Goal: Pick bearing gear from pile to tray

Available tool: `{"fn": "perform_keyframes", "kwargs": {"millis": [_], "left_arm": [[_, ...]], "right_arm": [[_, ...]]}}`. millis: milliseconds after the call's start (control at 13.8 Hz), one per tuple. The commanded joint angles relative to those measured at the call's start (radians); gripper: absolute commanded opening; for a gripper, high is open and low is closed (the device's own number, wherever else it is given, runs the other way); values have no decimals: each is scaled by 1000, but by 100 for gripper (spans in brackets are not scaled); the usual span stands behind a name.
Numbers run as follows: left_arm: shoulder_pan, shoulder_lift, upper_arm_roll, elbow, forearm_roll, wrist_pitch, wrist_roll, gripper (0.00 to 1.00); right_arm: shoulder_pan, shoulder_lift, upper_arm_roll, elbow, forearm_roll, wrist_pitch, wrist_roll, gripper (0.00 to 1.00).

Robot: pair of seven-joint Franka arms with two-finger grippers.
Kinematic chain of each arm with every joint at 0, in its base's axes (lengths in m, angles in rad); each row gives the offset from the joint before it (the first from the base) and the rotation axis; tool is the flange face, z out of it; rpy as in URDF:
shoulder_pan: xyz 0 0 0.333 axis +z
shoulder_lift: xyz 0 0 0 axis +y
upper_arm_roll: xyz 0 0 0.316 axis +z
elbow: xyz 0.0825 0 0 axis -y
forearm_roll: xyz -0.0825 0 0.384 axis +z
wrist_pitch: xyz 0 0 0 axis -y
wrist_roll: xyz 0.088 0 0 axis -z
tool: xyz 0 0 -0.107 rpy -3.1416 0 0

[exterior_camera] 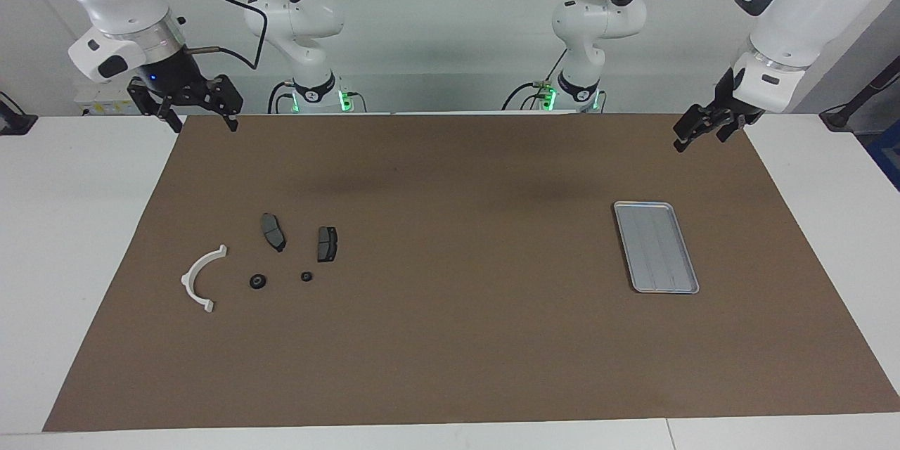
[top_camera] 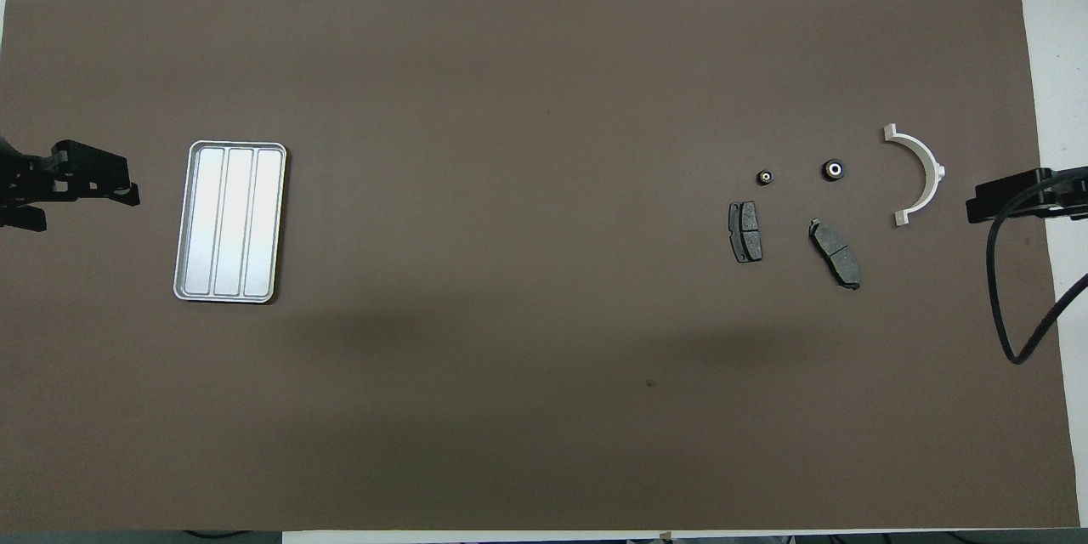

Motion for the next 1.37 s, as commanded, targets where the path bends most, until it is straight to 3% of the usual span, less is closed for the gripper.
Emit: {"fn": "perform_keyframes", "kwargs": {"millis": [0,362,723,940,1302], "left_arm": [[-4,-11,5,-6,-18,-3,4,100],[-4,-11,5,-6,-18,-3,4,100],[-4,-11,5,-6,-18,-3,4,100],[-4,-11,5,-6,-18,-3,4,100],[-4,-11,5,-6,-18,-3,4,100]], "right_arm": [[-21,-13,3,-9,6,-11,-14,100],[-23,-16,-5,-22,9,35,-29,100],[-68,39,-6,-21,30,139,-40,100],[-81,143,-3,43,17,168,-42,100],[-75,484,9,335,18,214,-42,100]]}}
